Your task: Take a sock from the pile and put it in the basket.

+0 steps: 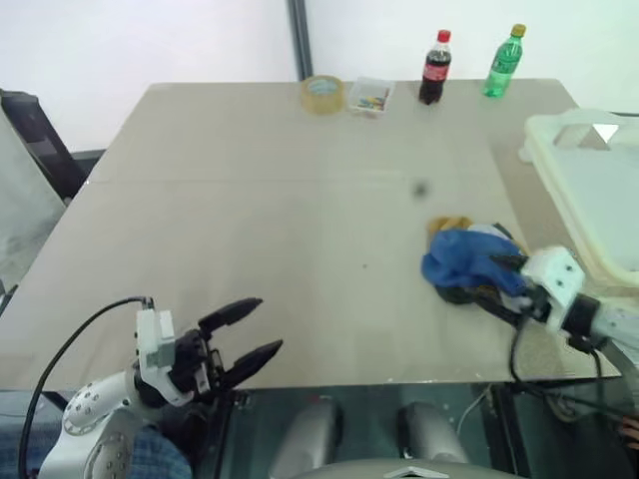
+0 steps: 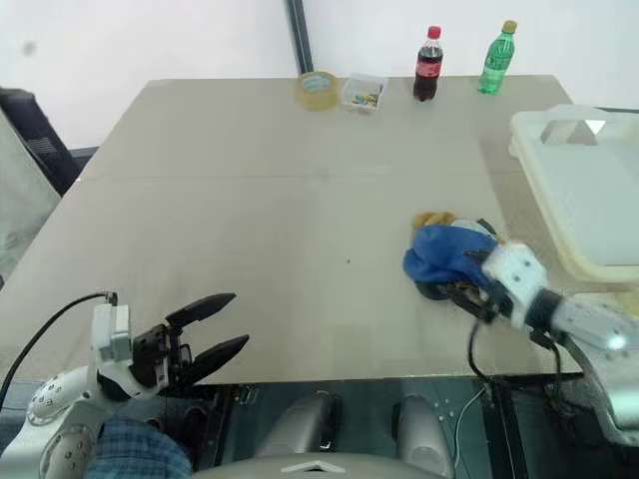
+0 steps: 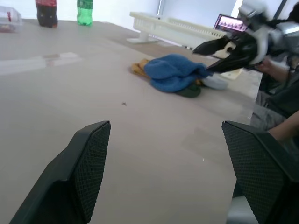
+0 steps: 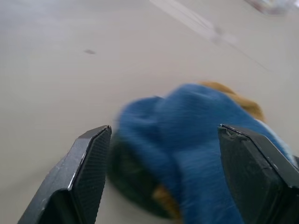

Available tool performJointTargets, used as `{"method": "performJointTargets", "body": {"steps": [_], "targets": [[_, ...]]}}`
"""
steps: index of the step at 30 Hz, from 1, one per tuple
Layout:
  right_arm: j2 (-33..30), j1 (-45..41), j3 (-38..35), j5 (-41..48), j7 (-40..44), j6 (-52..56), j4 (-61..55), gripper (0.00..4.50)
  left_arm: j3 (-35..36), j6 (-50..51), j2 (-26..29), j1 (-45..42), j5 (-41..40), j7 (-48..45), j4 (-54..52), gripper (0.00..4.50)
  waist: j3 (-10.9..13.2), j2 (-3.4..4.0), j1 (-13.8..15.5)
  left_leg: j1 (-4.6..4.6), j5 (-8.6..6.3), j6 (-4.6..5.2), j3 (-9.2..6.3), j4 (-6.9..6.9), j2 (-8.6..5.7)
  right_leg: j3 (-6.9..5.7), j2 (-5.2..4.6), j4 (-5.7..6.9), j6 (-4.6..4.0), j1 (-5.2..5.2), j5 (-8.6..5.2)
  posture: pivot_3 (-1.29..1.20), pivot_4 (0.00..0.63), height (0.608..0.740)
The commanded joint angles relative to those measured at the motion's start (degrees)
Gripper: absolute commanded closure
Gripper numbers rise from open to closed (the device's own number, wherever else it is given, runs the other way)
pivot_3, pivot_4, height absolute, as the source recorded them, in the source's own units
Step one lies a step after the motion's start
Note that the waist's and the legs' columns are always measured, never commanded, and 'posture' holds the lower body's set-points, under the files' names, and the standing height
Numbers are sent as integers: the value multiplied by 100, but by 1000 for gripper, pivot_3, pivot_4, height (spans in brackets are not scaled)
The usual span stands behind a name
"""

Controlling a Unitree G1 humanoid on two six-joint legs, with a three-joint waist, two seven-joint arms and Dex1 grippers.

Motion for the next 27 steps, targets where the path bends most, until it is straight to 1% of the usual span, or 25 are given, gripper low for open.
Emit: {"method": "performJointTargets", "body": {"steps": [1, 4, 10, 13, 16, 19, 24, 27], "targets": [[28, -653, 451, -530, -527, 734, 193, 797, 191, 113, 91, -25, -278, -264, -21, 359, 0, -1, -4, 0, 1, -1, -1, 0, 0, -1, 0, 0, 0, 0, 0, 0, 150, 740], [201, -1038, 596, -627, -727, 1014, 268, 797, 285, 176, 129, -79, -341, -343, -16, 359, 1, 0, -6, -3, 2, -4, -3, -4, 1, -1, 0, 0, -1, -5, 0, 0, 150, 740], [323, -1396, 1005, -726, -662, 1389, 287, 797, 360, 238, 87, -126, -335, -400, -45, 359, 1, 0, -6, -3, 0, -1, -6, -6, 0, -2, -2, 0, -1, -4, 0, 0, 150, 740], [309, -1490, 1165, -796, -618, 1534, 263, 1573, 365, 236, 66, -137, -309, -374, -61, 359, 1, 1, -20, -1, -1, 1, -6, -5, 1, -2, -2, 1, -1, -4, 1, 0, 150, 740], [320, -1534, 1235, -843, -597, 1517, 293, 2869, 349, 220, 50, -141, -281, -363, -81, 359, 1, 1, -23, -1, -1, 1, -7, -6, 1, -2, -1, 1, -2, -4, 1, 0, 150, 740], [377, -1601, 1200, -811, -612, 1557, 225, 4365, 350, 247, 24, -146, -312, -305, -123, 359, 1, 1, -22, -1, -1, 1, -7, -6, 1, -2, -1, 1, -2, -4, 1, 0, 150, 740], [369, -1642, 1259, -821, -553, 1515, 109, 4365, 341, 272, 28, -133, -303, -242, -196, 359, 1, 1, -24, -1, -1, 1, -7, -5, 1, -1, -1, 1, -2, -4, 1, 0, 150, 740], [449, -1839, 1469, -721, -425, 1657, -158, 4365, 338, 294, 39, -123, -313, -227, -218, 359, 3, 4, -55, -1, -1, 1, -8, -6, 1, -1, -1, 1, -2, -5, 1, 0, 150, 740]]}}
